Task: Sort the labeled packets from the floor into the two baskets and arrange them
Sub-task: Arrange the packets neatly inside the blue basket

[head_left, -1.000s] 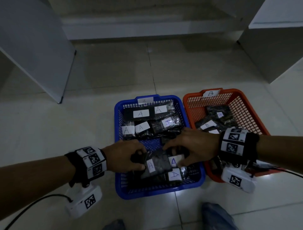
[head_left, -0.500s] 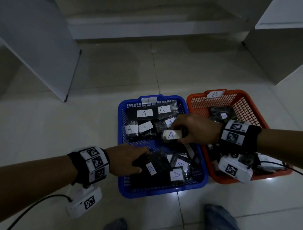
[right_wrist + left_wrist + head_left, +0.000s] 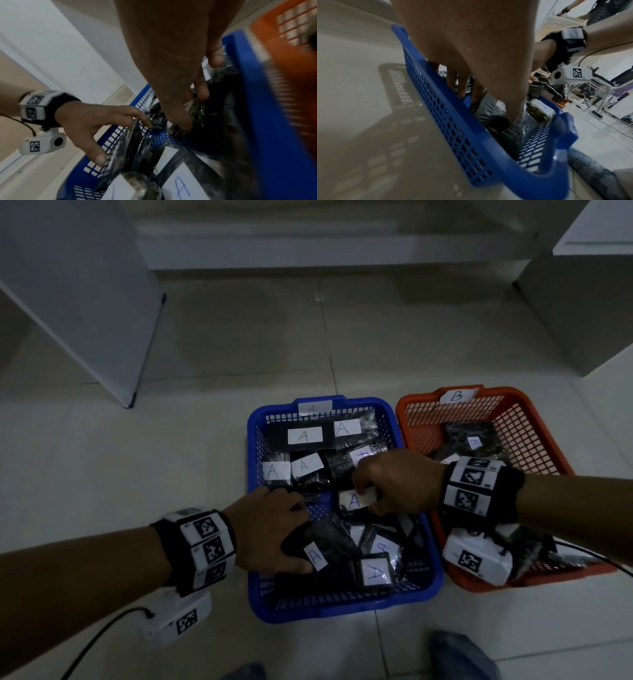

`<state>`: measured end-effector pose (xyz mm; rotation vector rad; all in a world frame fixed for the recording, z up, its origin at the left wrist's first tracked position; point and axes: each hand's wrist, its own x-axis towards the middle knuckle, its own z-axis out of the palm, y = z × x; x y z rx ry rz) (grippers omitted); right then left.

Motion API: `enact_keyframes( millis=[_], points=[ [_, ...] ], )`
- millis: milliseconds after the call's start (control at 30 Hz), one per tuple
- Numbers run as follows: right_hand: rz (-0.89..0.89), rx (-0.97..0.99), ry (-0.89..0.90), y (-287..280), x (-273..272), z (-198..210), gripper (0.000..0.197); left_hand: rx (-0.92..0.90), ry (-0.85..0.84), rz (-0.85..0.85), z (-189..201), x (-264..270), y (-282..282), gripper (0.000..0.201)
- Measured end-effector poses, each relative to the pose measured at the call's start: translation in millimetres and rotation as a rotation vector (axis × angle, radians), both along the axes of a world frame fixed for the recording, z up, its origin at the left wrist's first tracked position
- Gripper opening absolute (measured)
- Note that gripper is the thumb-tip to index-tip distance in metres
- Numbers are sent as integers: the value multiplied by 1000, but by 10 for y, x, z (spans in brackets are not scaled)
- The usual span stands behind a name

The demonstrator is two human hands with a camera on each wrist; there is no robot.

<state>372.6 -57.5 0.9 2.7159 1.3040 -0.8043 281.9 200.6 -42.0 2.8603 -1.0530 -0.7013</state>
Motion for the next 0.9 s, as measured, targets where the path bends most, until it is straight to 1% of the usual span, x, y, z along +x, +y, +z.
enact_keyframes(
  millis=[33, 67, 133, 200, 233, 300, 367, 433, 500, 567, 667, 733, 800, 833, 900],
  points=[
    [-16, 0, 0, -47, 5, 14, 34, -29, -37, 20, 23, 20, -6, 81],
    [-34, 11, 4, -93, 9, 31, 34, -85, -60, 60, 47, 48, -13, 72],
    [-70, 56, 27, -175, 13, 72, 33, -161, -110, 86, 69, 122, 19, 51],
    [-84, 112, 79, -238, 0, 130, 34, -172, -163, 70, -6, 204, 114, 39],
    [-79, 127, 119, -256, -20, 161, 37, -150, -185, 25, -28, 236, 141, 36],
    [-39, 107, 182, -274, -81, 196, 43, -64, -151, -43, -32, 261, 129, 29],
    [42, 4, 200, -268, -148, 173, 52, 15, -42, -46, -37, 252, 82, 27],
    [88, -84, 171, -262, -182, 107, 57, 85, -15, -65, -29, 217, 52, 31],
    [74, -67, 153, -262, -152, 93, 54, 90, -36, -75, -51, 176, 72, 33],
    [37, -11, 163, -259, -83, 129, 51, 45, -43, -72, -91, 154, 106, 34],
    [59, -32, 212, -218, -18, 172, 52, -7, -93, -132, -70, 165, 85, 25],
    [92, -72, 222, -195, -50, 142, 57, 26, -54, -105, -76, 184, 42, 29],
    [116, -79, 193, -192, -84, 92, 62, 114, 19, -61, -79, 195, 18, 33],
    [113, -68, 182, -198, -79, 77, 62, 92, 33, -53, -78, 193, 11, 30],
    [64, -37, 208, -204, -43, 99, 60, -76, 1, -81, -62, 161, -4, 19]
  ],
)
